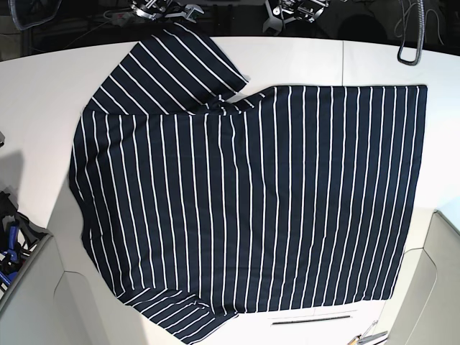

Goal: Fold the T-shirt properly

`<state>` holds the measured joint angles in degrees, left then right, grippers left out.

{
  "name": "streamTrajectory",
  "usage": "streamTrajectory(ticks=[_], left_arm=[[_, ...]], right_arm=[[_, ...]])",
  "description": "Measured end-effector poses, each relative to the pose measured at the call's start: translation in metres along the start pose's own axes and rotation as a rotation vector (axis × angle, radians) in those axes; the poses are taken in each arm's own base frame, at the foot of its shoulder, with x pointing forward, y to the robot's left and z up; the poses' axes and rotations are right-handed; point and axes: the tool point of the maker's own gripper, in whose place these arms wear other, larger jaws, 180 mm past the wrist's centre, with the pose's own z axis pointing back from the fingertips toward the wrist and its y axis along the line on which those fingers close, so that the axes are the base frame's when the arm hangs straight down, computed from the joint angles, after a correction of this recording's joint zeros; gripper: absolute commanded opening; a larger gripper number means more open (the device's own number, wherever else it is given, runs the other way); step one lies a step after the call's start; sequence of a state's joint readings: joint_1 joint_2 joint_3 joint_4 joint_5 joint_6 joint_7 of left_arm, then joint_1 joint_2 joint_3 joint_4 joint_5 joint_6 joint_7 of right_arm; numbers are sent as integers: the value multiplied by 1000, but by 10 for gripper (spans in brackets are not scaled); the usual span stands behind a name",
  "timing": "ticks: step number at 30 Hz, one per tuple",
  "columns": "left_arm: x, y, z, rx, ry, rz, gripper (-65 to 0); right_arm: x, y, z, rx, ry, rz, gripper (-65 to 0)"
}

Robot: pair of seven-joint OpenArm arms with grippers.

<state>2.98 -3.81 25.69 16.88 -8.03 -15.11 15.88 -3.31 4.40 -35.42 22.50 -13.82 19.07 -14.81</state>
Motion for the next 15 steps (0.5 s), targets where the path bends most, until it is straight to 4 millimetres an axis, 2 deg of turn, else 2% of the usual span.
streamTrajectory(ticks=[5,10,15], left_arm=[[-1,-2,0,-14,3,-4,-577],[-1,-25,2,-139,2,-40,-577],[-1,-27,2,-150,4,-43,-577]], right_arm=[[0,0,0,0,1,2,-588],[0,2,0,11,1,6,-595],[1,10,0,58,-3,23,-595]])
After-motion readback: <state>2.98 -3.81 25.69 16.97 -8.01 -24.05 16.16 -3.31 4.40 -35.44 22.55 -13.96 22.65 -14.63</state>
